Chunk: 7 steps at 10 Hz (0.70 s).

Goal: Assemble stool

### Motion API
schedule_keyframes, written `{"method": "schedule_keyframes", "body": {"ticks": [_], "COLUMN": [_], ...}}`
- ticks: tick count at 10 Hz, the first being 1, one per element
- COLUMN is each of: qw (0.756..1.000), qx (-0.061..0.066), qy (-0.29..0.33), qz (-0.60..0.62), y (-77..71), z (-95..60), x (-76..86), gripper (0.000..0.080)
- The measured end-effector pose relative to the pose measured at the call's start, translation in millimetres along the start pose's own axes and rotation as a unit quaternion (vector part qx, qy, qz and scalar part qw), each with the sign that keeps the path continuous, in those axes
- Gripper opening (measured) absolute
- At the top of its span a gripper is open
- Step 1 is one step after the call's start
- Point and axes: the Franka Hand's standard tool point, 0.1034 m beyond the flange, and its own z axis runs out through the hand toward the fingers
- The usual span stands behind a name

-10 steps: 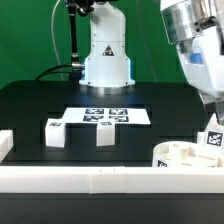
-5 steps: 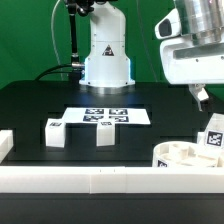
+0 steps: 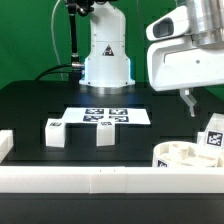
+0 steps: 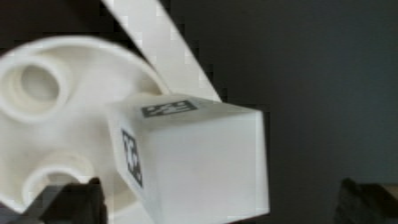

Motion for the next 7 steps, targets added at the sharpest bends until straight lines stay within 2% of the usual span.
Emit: {"method": "schedule_keyframes", "body": {"ticks": [6,7], "qw": [0.981,0.961], "qx": [-0.007,-0.02], "qy": [0.0,0.001], "qz": [-0.194,-0.276], "y": [2.5,3.3], "z": [0.4,0.7], "x": [0.4,0.5], "gripper": [0.0649,0.0649]}}
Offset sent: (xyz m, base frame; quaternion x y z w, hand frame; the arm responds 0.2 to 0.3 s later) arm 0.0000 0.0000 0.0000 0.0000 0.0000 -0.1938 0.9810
